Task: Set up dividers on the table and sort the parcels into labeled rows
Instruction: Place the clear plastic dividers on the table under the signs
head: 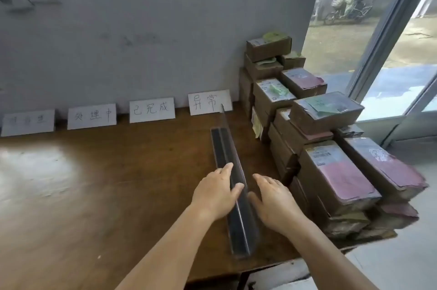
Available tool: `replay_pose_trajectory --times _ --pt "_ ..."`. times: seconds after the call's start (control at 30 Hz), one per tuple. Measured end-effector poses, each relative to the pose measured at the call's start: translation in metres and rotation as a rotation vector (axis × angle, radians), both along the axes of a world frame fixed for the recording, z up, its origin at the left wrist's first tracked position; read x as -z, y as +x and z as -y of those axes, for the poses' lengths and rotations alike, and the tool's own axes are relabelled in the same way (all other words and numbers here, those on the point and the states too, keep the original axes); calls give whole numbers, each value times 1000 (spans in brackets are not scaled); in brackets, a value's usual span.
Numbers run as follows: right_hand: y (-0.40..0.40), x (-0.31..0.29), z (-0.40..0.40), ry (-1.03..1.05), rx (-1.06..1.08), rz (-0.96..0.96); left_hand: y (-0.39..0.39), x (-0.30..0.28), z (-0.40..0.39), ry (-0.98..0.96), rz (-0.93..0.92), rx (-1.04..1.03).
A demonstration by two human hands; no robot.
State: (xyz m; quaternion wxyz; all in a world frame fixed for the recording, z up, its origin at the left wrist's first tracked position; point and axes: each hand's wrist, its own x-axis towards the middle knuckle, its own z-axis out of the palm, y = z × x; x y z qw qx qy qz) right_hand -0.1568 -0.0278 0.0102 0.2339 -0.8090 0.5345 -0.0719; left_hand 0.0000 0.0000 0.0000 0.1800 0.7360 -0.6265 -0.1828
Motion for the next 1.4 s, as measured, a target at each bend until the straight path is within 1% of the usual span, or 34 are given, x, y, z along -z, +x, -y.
replay_pose_trajectory --times 0.07,0.2,0.33,0.43,0.53,0.87,0.97,1.07,1.17,1.23,1.4 --pt "-4 7 6 12 -37 45 -6 7 11 26 -88 -47" --pt "-4 20 10 24 -143 139 -16 20 25 82 -201 -115" --pt "-5 25 16 34 -146 207 -19 23 29 33 -276 -206" --pt "-4 29 18 51 -163 239 -17 23 29 -4 -307 -226" --pt "-3 27 18 121 -131 244 -16 22 27 -23 -324 -227" --pt "6 25 10 145 -48 209 -2 18 20 -32 -358 -200" --pt "7 26 6 120 10 190 1 18 17 -47 -340 -201" --pt "8 25 1 39 58 172 2 19 14 -97 -297 -196" --pt "11 24 -4 -61 57 163 2 18 13 -139 -203 -168" --pt "15 24 -4 -99 40 111 2 16 15 -130 -139 -140" --pt "23 23 1 -67 51 -29 -6 7 20 -95 -19 -145"
